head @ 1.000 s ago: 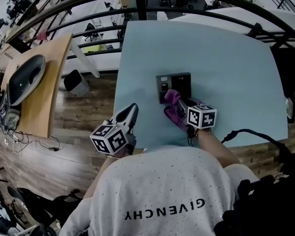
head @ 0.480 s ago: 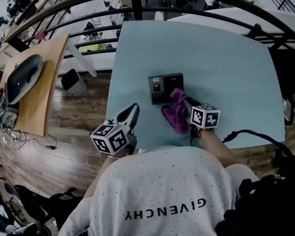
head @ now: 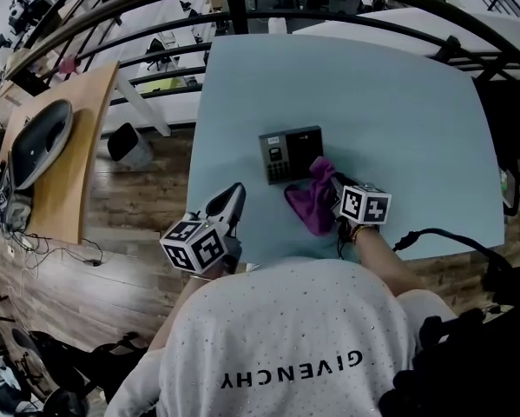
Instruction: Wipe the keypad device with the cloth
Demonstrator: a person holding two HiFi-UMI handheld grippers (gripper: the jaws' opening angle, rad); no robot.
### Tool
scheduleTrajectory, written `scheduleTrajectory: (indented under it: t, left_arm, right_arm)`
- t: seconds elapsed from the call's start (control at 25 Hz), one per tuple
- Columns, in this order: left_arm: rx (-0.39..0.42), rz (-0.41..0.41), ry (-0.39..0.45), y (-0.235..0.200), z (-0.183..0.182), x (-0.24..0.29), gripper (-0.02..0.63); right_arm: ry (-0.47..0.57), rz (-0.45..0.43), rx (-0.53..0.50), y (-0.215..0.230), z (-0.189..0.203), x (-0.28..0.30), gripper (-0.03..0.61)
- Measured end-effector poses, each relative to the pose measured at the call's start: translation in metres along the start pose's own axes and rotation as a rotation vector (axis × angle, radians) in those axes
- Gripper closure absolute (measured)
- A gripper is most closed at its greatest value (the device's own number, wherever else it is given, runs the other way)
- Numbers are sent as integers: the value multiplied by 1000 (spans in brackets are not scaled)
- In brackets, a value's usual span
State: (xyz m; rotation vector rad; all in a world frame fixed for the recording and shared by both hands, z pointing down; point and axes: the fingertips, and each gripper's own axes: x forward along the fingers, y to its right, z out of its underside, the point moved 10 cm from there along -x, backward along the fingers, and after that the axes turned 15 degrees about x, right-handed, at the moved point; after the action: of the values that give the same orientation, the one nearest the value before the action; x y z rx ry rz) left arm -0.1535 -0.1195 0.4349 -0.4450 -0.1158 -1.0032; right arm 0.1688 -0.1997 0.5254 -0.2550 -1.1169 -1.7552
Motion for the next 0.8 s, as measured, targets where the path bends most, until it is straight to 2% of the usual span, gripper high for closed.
scheduleTrajectory:
  t: [0.16,0.28,0.4,0.56,0.68,0.8]
  left_arm:
    - [8,16,-7,-7,-1,-1,614]
    - [18,35,-13,-13,-1,-2,614]
    - [28,55,-20,-23,-3,-4,614]
    - [43,87,-11,-30,-9,-7,614]
    - [57,117,-13,-33,-10,-9,614]
    - [61,129,-18,-41,-8,-19,614]
  right_arm:
    - [2,49,26,-2,2,0,531]
    - [29,79,-14,-10,4,0,532]
    - [39,7,-115,-33,11,0,534]
    - [-19,-108,-232,-69,29,3,534]
    - [-52,-146,-294,-92,40,9,534]
    - [-76,-148,-396,-115,54,15,534]
